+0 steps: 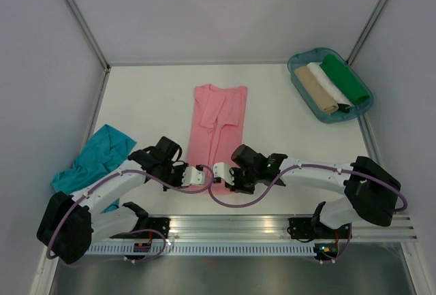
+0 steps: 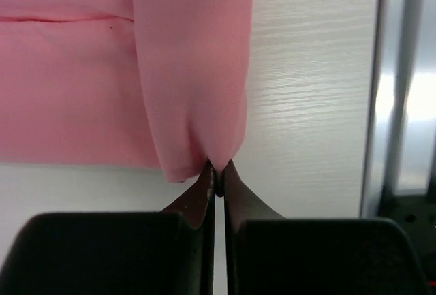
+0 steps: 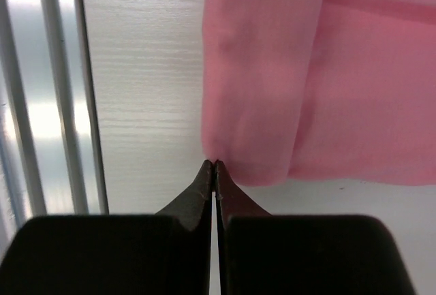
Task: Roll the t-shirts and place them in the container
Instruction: Roll the tshirt
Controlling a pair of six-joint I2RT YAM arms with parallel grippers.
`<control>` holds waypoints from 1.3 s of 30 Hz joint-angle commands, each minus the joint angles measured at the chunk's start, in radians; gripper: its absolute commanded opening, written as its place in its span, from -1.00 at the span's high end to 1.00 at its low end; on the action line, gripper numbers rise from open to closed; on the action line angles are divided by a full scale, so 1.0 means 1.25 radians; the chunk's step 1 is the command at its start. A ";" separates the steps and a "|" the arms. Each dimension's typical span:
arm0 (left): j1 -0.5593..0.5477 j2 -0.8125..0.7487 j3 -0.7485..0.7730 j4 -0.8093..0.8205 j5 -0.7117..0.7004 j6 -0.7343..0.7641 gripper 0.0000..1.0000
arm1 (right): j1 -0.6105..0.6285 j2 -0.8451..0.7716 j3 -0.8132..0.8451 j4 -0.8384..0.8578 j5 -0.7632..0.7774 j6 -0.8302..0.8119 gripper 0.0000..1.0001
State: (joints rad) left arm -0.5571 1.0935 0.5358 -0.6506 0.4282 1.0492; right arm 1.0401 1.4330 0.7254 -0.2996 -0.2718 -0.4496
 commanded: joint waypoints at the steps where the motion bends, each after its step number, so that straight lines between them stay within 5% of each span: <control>1: 0.001 0.012 0.076 -0.232 0.135 0.017 0.95 | -0.036 -0.014 0.071 -0.109 -0.176 -0.035 0.99; 11: 0.081 0.182 0.176 -0.378 0.227 0.075 0.95 | -0.146 0.034 0.136 -0.246 -0.365 -0.067 0.99; 19: 0.171 0.335 0.250 -0.340 0.206 0.063 0.95 | -0.216 0.068 0.120 -0.067 -0.308 0.081 0.99; 39: 0.203 0.424 0.305 -0.172 0.162 -0.141 0.89 | -0.272 0.175 0.168 -0.028 -0.134 0.183 0.96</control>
State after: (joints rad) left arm -0.3088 1.6142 0.8780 -0.9203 0.6315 0.9428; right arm 0.7067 1.6356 0.8921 -0.3515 -0.5140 -0.2485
